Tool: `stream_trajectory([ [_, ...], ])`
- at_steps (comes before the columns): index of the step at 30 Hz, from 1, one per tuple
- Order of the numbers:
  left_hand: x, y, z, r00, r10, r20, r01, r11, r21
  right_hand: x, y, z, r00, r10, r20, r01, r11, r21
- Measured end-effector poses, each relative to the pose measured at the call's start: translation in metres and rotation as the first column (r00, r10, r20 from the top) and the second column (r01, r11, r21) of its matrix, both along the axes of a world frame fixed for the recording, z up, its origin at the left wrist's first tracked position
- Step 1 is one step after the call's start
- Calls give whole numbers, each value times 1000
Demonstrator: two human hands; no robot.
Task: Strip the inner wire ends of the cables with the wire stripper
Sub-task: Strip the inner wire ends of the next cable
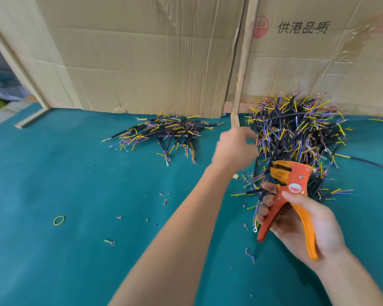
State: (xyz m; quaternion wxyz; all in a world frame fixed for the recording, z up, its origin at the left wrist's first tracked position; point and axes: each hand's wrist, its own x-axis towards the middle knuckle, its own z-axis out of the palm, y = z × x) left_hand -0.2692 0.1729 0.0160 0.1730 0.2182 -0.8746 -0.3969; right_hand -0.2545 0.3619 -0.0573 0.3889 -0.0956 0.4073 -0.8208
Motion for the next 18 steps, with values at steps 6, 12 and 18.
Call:
stream_trajectory([
  [6, 38, -101, -29, 822, 448, 351, -315, 872, -376, 7, -6, 4, 1000, -4, -7, 4, 1000, 15],
  [12, 49, -120, -50, 843, 386, 376, -278, 909, -310, 14, -10, 5, 999, 36, -23, -34, 997, 63],
  [18, 81, -96, -46, 942, 330, 66, -318, 938, -140, 13, -10, 3, 997, 66, -37, -63, 994, 89],
])
